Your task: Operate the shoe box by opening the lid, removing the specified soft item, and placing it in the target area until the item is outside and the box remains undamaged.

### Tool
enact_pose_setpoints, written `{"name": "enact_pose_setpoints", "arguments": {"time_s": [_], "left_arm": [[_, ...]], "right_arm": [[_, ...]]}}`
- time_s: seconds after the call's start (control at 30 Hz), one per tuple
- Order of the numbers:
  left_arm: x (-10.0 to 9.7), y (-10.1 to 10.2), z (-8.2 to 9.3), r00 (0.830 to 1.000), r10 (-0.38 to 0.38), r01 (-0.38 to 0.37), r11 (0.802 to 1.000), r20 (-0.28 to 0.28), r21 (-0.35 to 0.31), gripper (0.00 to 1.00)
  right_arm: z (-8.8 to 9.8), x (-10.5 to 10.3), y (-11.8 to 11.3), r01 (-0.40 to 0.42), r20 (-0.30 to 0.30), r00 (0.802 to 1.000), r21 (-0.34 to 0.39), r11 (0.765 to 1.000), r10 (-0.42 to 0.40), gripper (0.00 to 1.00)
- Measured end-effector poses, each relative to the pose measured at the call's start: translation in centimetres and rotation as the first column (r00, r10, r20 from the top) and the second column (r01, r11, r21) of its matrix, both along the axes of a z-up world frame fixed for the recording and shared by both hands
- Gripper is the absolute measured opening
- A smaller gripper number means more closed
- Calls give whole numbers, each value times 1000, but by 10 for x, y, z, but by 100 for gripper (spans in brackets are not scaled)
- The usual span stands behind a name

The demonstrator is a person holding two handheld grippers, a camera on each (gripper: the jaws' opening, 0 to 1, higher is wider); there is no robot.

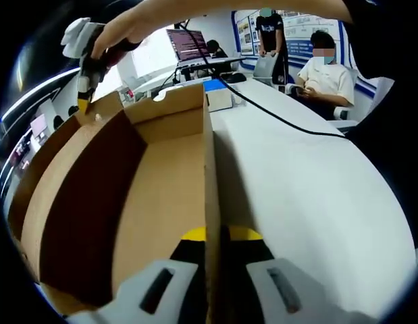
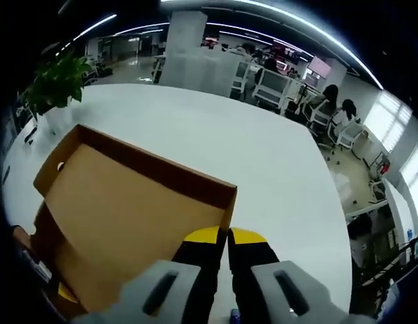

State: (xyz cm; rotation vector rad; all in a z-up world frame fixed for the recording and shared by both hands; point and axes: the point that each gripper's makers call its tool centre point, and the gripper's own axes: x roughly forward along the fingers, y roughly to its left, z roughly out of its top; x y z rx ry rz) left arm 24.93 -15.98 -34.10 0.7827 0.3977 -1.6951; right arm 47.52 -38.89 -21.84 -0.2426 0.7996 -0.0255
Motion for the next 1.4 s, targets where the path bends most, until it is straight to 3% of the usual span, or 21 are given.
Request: {"name": "enact_pose_setpoints", "arguments": {"time_s": [1.1, 1.4], "left_arm": [[0, 0, -2, 1000, -2, 2, 1000, 6, 5, 2], [0, 0, -2, 1000, -3, 3, 1000, 8, 6, 3]], "right_arm": [[29, -20, 6, -27, 93, 995, -2, 1000, 27, 2], [35, -23, 7, -42, 148, 988, 6, 999, 40, 2]]}}
